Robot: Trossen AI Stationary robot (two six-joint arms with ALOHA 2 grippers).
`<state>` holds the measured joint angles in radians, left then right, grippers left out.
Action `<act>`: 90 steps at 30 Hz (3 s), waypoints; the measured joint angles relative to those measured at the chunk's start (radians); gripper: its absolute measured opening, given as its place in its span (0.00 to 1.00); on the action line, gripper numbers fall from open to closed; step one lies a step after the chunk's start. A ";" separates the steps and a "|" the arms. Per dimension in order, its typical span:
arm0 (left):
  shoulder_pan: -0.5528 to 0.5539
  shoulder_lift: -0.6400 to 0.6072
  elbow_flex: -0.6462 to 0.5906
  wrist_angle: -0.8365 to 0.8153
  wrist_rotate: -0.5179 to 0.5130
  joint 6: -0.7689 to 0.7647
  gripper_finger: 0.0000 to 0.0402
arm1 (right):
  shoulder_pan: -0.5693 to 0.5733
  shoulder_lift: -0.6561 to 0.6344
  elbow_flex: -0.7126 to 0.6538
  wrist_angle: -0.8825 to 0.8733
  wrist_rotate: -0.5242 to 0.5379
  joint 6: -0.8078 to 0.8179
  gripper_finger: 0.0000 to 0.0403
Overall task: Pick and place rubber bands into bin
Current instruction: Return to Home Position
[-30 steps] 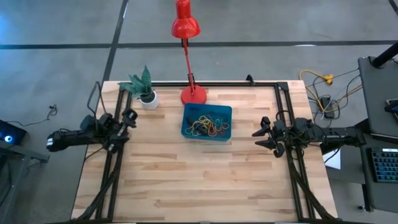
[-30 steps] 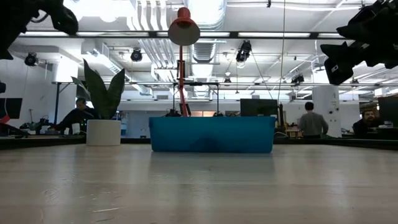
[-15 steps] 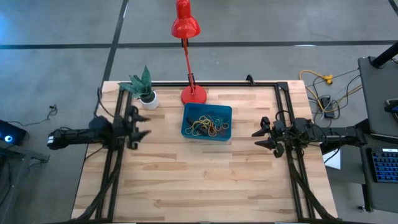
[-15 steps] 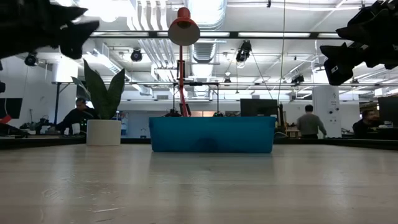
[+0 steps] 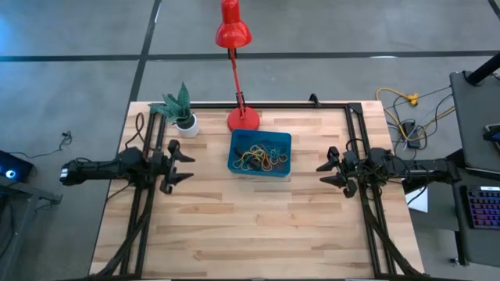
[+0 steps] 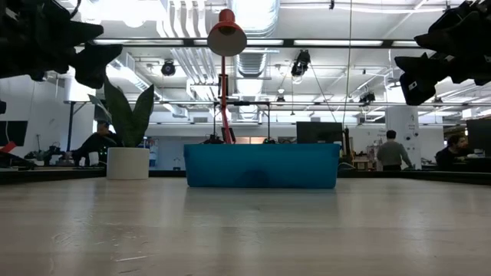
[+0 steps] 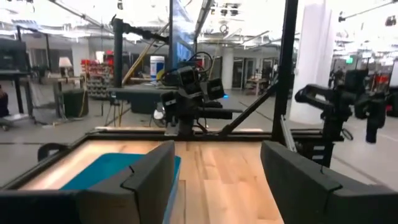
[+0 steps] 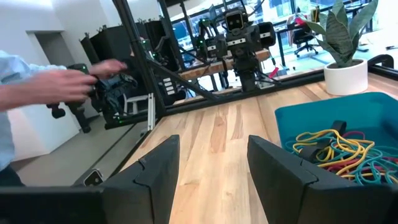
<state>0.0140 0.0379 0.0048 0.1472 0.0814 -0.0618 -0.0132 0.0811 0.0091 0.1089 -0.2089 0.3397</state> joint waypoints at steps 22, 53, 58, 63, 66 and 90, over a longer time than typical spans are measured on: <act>0.001 0.094 0.000 0.001 0.002 0.017 0.56 | -0.002 -0.002 0.000 -0.001 -0.042 0.002 0.44; 0.001 0.145 0.000 0.001 0.003 0.016 0.56 | -0.005 -0.039 0.001 0.051 -0.027 -0.551 0.44; 0.001 0.144 0.000 0.001 0.003 0.016 0.56 | -0.005 -0.039 0.001 0.052 -0.027 -0.551 0.44; 0.001 0.145 0.000 0.001 0.002 0.017 0.56 | -0.005 -0.038 0.001 0.052 -0.027 -0.552 0.44; 0.001 0.143 0.000 0.001 0.002 0.016 0.56 | -0.005 -0.038 0.001 0.052 -0.027 -0.550 0.44; 0.000 0.149 0.000 0.001 -0.001 0.017 0.56 | -0.005 -0.037 0.001 0.052 -0.027 -0.551 0.44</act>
<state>0.0143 0.1867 0.0048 0.1482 0.0807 -0.0453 -0.0181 0.0437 0.0097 0.1613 -0.2359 -0.2117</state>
